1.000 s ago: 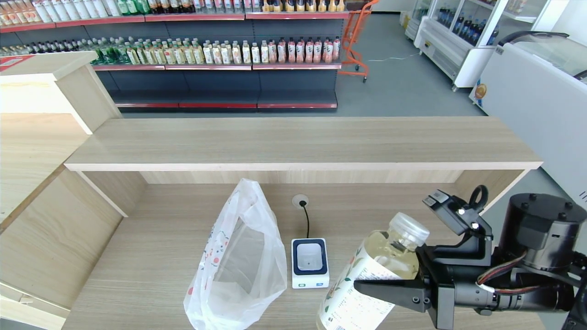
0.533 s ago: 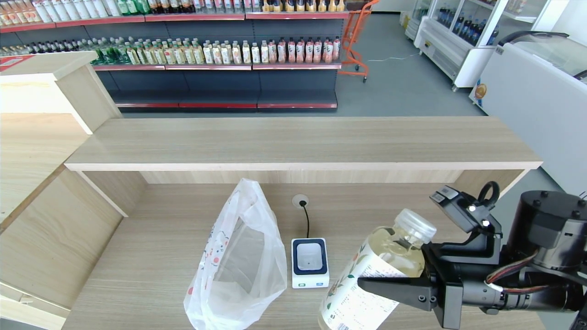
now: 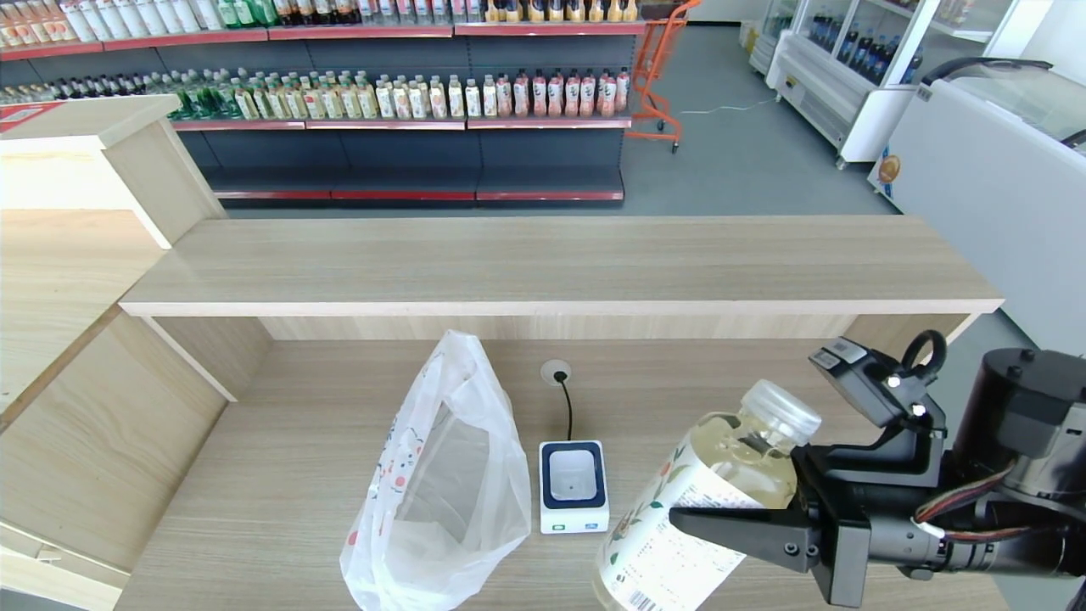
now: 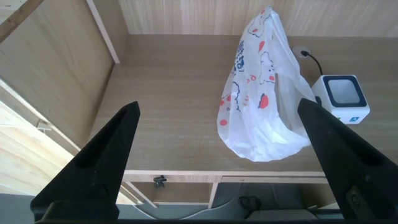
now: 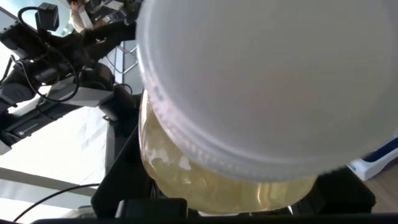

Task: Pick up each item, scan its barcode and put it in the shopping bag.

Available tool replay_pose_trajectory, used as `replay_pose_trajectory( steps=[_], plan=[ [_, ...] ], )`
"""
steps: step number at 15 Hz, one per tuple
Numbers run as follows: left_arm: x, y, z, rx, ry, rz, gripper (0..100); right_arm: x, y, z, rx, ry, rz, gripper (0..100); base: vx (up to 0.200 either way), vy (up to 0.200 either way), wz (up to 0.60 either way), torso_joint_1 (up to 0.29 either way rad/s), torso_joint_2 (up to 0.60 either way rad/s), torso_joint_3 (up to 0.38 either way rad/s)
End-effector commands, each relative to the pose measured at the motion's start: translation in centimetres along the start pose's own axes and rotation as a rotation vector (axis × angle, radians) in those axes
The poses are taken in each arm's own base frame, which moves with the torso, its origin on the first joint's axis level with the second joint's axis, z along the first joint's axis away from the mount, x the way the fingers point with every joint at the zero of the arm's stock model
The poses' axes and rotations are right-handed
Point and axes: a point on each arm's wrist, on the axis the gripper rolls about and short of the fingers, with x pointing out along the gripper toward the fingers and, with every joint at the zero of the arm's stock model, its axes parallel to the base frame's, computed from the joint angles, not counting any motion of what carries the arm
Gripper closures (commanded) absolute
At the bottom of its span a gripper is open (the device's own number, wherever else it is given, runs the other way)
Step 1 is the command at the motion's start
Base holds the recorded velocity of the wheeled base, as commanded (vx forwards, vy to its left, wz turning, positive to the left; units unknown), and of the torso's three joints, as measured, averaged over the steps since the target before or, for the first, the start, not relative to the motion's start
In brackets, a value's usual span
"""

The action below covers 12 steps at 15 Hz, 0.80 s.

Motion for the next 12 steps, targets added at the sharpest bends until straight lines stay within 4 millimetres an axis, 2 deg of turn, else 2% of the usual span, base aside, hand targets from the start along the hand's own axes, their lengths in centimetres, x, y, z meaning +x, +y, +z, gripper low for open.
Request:
replay_pose_trajectory(
  steps=[1, 2, 3, 5, 6, 7, 9, 12],
  plan=[
    [0.0, 0.0, 0.0, 0.0, 0.001, 0.001, 0, -0.3, -0.3, 0.1, -0.03, -0.008, -0.029, 100, 0.0, 0.0, 0.0, 0.0, 0.0, 0.0],
    [0.0, 0.0, 0.0, 0.0, -0.001, -0.001, 0, -0.4, -0.5, 0.1, -0.058, -0.013, -0.053, 100, 0.0, 0.0, 0.0, 0.0, 0.0, 0.0],
    [0.0, 0.0, 0.0, 0.0, 0.001, -0.001, 0, -0.7, -1.0, 0.1, -0.197, -0.018, -0.154, 100, 0.0, 0.0, 0.0, 0.0, 0.0, 0.0],
    [0.0, 0.0, 0.0, 0.0, -0.001, -0.001, 0, -1.9, -2.1, 0.4, -0.42, -0.006, -0.262, 100, 0.0, 0.0, 0.0, 0.0, 0.0, 0.0],
    [0.0, 0.0, 0.0, 0.0, -0.001, 0.001, 0, -2.5, -2.4, 0.5, -0.486, 0.002, -0.293, 100, 0.0, 0.0, 0.0, 0.0, 0.0, 0.0],
    [0.0, 0.0, 0.0, 0.0, -0.001, -0.001, 0, -3.8, -2.6, 0.4, -0.582, 0.019, -0.367, 100, 0.0, 0.0, 0.0, 0.0, 0.0, 0.0],
    [0.0, 0.0, 0.0, 0.0, -0.001, -0.001, 0, -4.8, -3.3, -0.2, -0.72, 0.083, -0.469, 100, 0.0, 0.0, 0.0, 0.0, 0.0, 0.0],
    [0.0, 0.0, 0.0, 0.0, -0.001, 0.001, 0, -5.3, -3.8, 0.1, -0.903, 0.122, -0.506, 100, 0.0, 0.0, 0.0, 0.0, 0.0, 0.0]
  ],
)
